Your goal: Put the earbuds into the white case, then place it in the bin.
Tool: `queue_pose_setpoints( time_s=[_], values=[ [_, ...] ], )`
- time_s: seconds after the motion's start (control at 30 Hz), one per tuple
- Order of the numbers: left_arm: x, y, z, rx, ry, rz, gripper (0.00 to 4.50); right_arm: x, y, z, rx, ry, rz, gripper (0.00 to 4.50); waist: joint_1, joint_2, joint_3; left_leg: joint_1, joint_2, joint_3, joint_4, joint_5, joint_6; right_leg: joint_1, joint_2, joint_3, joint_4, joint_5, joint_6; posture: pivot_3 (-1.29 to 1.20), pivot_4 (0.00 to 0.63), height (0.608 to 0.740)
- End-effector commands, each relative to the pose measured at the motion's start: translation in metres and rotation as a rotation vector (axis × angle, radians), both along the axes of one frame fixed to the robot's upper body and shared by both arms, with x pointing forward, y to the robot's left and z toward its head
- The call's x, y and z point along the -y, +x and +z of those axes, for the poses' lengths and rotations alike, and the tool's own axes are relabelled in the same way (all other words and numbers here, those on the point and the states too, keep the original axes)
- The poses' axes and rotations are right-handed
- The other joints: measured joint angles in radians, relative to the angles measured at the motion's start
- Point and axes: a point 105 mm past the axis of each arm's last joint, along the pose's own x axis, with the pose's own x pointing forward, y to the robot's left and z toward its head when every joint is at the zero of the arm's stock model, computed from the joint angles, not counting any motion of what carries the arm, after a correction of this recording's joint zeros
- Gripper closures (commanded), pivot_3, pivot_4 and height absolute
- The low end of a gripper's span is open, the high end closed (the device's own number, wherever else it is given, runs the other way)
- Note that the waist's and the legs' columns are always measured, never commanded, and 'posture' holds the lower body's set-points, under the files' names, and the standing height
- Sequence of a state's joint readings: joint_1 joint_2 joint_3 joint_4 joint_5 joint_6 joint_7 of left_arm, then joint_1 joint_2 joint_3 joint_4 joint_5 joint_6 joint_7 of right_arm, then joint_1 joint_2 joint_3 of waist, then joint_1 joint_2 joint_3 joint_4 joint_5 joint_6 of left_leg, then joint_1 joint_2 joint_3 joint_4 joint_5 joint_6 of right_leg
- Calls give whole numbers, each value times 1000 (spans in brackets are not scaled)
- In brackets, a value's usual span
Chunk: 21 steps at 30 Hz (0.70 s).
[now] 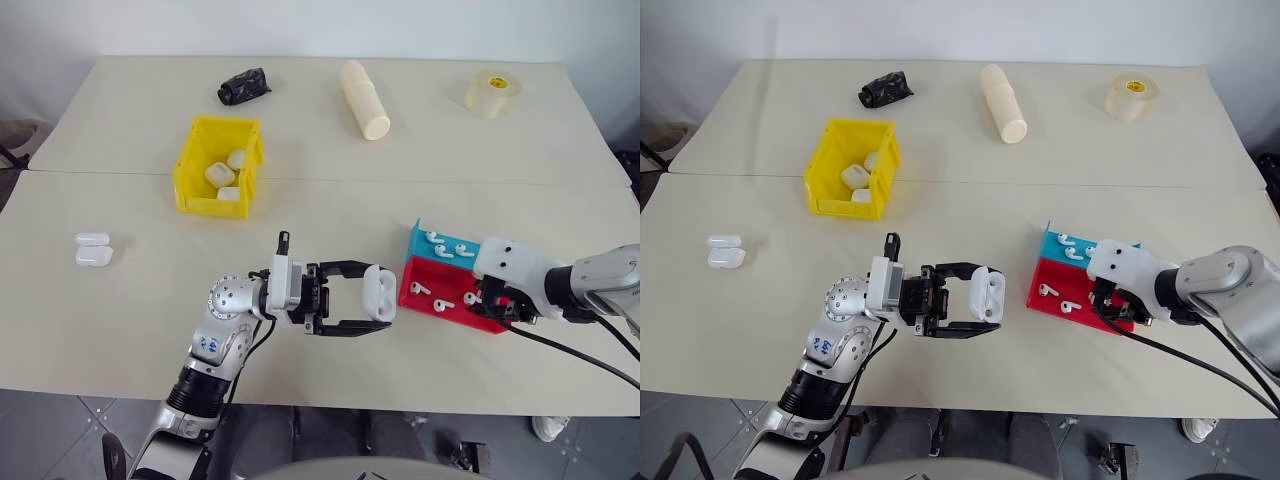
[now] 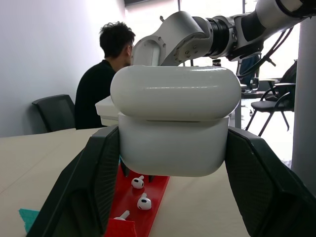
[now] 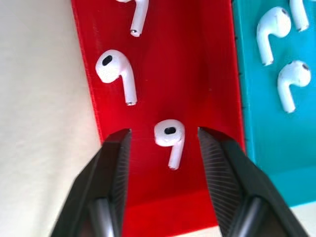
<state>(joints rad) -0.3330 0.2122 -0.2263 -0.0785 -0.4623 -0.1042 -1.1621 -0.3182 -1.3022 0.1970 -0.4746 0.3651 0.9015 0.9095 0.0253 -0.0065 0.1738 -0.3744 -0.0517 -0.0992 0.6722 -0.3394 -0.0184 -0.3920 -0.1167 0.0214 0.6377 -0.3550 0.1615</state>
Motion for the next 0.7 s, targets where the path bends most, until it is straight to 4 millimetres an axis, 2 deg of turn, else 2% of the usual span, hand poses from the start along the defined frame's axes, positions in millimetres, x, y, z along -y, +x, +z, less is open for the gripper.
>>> queue_pose_setpoints(
  time_s=[0.03,0.57,0.67,0.7],
  values=[
    [2,-8,9,36,-24,-15,1580,0,3,2,21,-24,31,2283,0,0,0,0,0,0,0,0,0,0,0,0,0,0,0,0,150,740],
    [-1,-8,9,34,-18,-6,1580,2,8,-9,6,-43,49,2283,-1,0,0,0,0,0,0,0,0,0,0,0,0,0,0,0,150,740],
    [-1,-8,9,34,-17,-7,1580,1,8,-10,3,-40,52,2816,-1,0,0,0,0,0,0,0,0,0,0,0,0,0,0,0,150,740],
    [-1,-8,9,34,-17,-7,1580,2,7,-11,0,-41,53,3175,-1,0,0,0,0,0,0,0,0,0,0,0,0,0,0,0,150,740]
  ],
)
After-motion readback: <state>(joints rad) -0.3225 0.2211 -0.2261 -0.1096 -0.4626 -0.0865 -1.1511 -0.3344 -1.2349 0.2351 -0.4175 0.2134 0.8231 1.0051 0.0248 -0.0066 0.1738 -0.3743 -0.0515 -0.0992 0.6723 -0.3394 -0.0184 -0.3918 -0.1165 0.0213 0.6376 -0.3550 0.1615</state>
